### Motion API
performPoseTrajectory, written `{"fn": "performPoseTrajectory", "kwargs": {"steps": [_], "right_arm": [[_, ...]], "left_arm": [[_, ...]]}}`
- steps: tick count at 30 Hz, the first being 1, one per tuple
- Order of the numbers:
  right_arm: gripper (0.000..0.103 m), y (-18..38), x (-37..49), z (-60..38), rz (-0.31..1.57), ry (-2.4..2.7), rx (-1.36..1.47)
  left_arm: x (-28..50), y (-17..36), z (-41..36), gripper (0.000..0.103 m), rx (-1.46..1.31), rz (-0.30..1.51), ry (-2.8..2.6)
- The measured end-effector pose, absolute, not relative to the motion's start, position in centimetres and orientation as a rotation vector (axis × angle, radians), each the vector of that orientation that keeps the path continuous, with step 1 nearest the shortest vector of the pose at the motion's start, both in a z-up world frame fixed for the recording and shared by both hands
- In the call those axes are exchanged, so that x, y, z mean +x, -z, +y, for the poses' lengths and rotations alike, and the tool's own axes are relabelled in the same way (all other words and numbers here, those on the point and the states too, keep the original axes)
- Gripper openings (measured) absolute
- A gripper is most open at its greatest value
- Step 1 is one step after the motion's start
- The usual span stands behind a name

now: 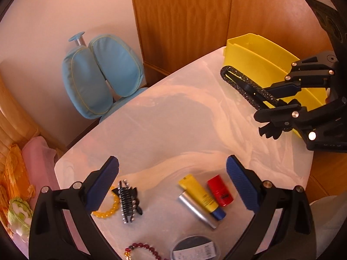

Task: Organize jewelry
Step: 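Carry the black hair clip with the right gripper into the yellow bin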

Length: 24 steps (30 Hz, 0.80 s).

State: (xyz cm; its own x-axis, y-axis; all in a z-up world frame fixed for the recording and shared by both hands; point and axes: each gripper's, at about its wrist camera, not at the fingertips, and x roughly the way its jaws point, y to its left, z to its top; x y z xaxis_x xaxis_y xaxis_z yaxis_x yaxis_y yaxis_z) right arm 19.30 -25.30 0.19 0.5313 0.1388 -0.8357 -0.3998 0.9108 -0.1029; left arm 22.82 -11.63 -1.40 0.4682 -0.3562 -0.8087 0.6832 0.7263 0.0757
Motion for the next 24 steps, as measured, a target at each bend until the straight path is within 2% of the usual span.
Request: {"fn": "performPoseTrajectory", "kwargs": {"steps": [14,24], "right_arm": [[0.027,-4.7,13.1,-41.0,0.862,-0.163,-0.207],[0.027,-4.4,12.7,-48.0,0.877,-0.067,-0.124]], "left_arm": [[19.1,-4.0,-26.7,0.096,0.669,0.745,0.816],[19.9,-5.9,-34.8,0.096,0.784,0.712,0.843]]}}
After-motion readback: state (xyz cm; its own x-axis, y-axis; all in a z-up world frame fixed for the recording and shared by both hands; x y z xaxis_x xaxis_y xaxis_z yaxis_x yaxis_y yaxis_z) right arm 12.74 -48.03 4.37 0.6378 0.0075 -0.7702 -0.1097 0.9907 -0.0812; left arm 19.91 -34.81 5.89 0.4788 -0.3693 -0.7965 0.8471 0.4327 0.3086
